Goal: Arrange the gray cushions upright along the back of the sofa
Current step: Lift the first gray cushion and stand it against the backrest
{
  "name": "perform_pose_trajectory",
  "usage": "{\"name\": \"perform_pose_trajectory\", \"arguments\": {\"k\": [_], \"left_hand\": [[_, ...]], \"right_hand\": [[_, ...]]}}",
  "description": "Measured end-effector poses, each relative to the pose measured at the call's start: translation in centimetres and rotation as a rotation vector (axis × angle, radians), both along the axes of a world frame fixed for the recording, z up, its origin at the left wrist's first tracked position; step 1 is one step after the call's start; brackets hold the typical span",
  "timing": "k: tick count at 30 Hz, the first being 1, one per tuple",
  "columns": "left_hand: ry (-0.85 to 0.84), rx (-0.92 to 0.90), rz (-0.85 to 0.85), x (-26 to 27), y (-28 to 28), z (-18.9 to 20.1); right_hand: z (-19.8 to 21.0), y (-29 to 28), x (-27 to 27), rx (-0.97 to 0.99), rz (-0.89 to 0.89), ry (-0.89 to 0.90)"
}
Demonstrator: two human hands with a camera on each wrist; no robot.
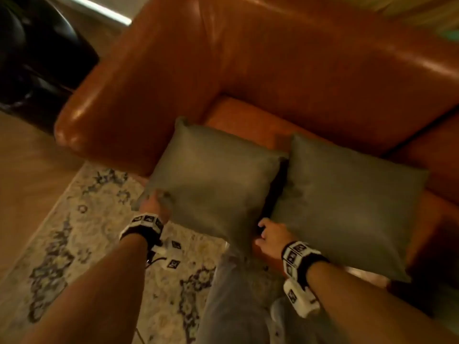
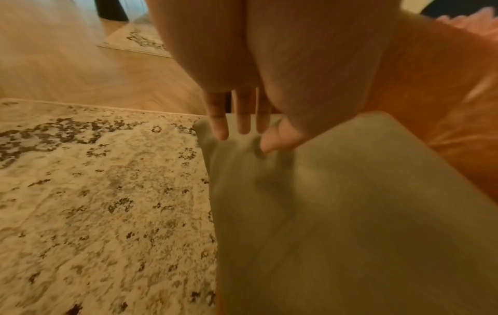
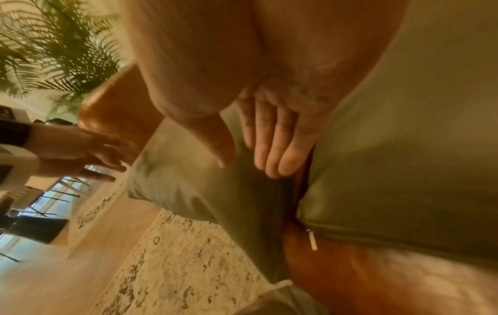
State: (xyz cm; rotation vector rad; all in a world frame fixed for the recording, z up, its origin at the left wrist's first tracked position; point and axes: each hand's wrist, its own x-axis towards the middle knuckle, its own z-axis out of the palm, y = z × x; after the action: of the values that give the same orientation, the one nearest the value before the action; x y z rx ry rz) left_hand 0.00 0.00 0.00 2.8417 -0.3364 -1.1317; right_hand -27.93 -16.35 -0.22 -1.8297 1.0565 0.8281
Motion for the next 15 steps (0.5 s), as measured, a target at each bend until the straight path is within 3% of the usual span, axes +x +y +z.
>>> {"name": "perform_pose_trajectory", "arguments": {"k": [2, 5, 7, 12, 15], "left_hand": [[-0.058, 0.028, 0.078, 2.9, 0.8, -1.4], [0.025, 0.064, 0.235, 5.8, 1.4, -3.3], [0.064, 0.111, 0.183, 6.5, 1.2, -4.3], [-0.011, 0.132, 0.039, 7.3, -0.6, -4.3], [0.068, -0.104, 0.126, 6.9, -3.8, -2.4]], "right_hand": [[-2.2, 1.0, 2.2, 0.028, -0.128, 0.093], [-3.8, 2.5, 4.4, 0.121, -0.339, 0.224], [-4.8, 3.1, 5.2, 0.159, -0.475, 0.242], [-3.9, -0.2, 5.6, -0.015, -0.676, 0.04], [-0.9, -5.2, 4.7, -0.093, -0.736, -0.088]]}}
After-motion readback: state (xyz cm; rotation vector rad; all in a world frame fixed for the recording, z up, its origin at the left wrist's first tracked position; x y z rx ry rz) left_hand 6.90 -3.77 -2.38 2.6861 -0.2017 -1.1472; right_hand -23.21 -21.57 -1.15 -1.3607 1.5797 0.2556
